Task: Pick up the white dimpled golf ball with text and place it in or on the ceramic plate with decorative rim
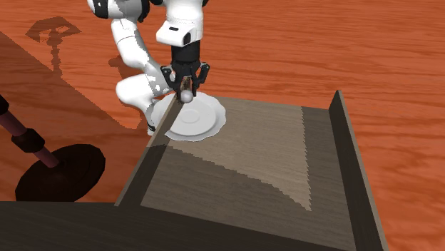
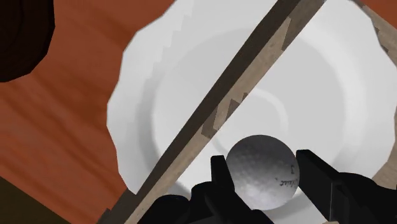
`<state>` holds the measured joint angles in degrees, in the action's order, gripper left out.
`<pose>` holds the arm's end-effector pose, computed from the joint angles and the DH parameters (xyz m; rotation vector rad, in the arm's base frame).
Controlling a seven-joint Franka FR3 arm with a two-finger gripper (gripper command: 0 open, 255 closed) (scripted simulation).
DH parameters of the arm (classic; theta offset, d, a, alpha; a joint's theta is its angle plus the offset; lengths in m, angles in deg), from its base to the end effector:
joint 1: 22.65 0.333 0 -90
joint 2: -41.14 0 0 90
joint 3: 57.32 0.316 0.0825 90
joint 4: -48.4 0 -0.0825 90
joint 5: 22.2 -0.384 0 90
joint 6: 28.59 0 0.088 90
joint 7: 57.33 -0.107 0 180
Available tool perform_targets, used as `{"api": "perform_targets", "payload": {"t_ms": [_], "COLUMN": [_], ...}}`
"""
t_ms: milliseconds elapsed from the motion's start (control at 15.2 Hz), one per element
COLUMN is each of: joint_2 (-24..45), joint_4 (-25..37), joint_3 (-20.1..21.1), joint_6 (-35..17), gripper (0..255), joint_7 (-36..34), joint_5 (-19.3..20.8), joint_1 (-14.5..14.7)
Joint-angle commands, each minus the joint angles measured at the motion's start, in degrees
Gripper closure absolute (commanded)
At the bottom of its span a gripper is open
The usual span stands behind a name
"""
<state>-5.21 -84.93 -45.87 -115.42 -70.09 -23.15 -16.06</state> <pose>0.2781 0.1142 0.6002 3.0141 0.0469 0.0268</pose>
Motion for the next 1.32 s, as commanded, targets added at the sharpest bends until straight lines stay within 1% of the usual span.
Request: {"api": "perform_targets", "payload": {"t_ms": [0, 726, 1188, 1254], "joint_2": [-1.6, -3.6, -3.5, -4.0], "joint_4": [-2.0, -11.5, -11.5, -11.5], "joint_3": [-0.7, 0.0, -0.1, -0.8], "joint_6": [-0.4, -7.9, -7.9, -7.5], "gripper": [255, 255, 255, 0], "joint_7": [0.7, 0.1, 0.0, 0.7], "joint_5": [0.2, -0.6, -0.5, 0.0], "joint_1": [0.1, 0.7, 0.8, 0.6]}}
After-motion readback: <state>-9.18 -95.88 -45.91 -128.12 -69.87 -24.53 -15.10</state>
